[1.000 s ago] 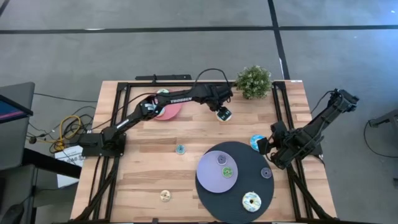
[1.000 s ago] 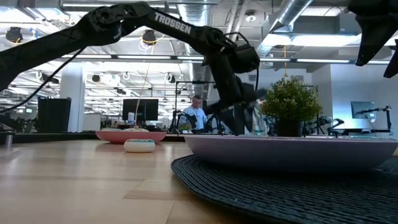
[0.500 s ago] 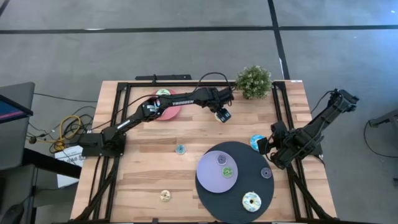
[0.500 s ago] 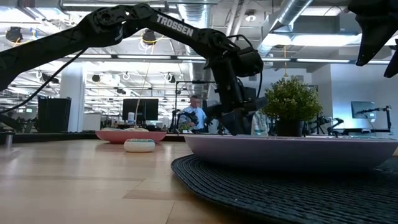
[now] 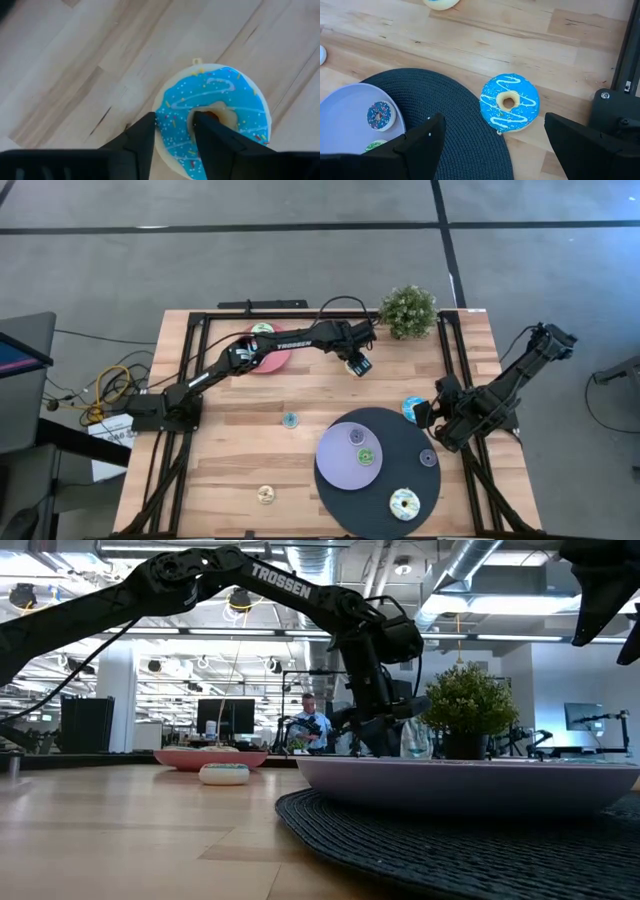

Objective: Pick & Place donuts
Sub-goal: Put the top large blue donut on the pink plate

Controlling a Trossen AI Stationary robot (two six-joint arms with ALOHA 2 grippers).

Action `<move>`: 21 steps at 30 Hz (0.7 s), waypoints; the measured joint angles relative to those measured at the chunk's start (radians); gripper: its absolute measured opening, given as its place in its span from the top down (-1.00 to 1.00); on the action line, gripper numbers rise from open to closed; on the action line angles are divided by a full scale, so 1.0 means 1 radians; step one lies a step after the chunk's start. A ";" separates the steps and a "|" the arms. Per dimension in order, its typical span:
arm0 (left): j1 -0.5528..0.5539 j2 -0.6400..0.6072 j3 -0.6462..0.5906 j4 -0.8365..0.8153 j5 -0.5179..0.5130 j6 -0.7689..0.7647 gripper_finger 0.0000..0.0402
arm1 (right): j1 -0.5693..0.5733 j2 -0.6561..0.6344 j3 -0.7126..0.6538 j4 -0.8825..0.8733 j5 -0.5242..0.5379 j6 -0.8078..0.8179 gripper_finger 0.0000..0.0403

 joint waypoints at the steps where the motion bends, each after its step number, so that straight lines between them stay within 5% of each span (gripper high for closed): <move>1: 0.000 0.000 0.000 0.000 0.000 0.000 0.39 | 0.000 0.000 0.000 0.000 0.000 0.000 -0.62; 21: 0.061 -0.105 0.002 -0.165 0.089 -0.074 0.44 | 0.000 0.000 0.000 -0.005 0.003 -0.022 -0.62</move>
